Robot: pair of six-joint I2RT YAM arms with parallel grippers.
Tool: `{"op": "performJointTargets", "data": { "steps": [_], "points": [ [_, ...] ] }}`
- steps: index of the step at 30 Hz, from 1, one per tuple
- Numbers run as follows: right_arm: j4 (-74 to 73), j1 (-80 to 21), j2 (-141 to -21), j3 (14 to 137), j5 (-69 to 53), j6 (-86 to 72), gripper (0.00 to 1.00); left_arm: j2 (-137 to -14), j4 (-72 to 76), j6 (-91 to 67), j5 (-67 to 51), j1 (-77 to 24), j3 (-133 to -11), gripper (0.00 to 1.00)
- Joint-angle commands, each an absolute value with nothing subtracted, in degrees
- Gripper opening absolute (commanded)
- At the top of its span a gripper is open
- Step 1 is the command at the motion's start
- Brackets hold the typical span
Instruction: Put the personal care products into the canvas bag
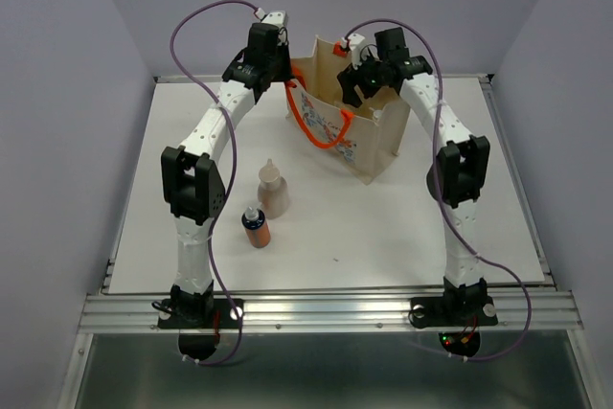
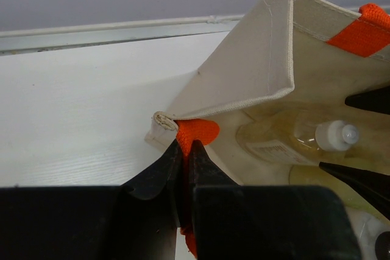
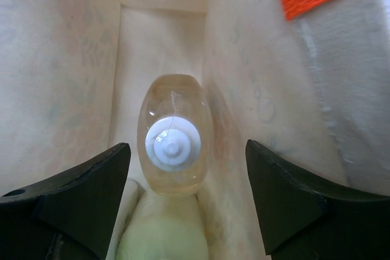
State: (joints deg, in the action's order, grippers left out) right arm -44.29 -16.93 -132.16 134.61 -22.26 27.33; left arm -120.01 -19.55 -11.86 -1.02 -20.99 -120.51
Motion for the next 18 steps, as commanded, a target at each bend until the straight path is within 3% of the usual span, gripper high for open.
{"op": "performJointTargets", "data": {
  "steps": [1,8,12,18],
  "points": [
    [-38.41,-16.70,-125.16,136.93,-21.44,25.93,0.83,-118.12,-18.37,-11.69,-0.70,-21.09,-123.57,0.00],
    [-34.28,-16.70,-117.87,136.06,-24.17,22.95,0.90,-118.39,-18.37,-12.74,-0.79,-21.09,-124.10,0.00],
    [-29.02,-17.57,-112.07,132.29,-25.74,19.08,1.00,-118.65,-18.28,-13.36,-0.79,-21.09,-124.37,0.00],
    [-29.09,-25.03,-101.79,121.33,-27.06,20.37,1.00,-119.44,-18.11,-14.41,-1.05,-21.09,-125.07,0.00]
  ]
}}
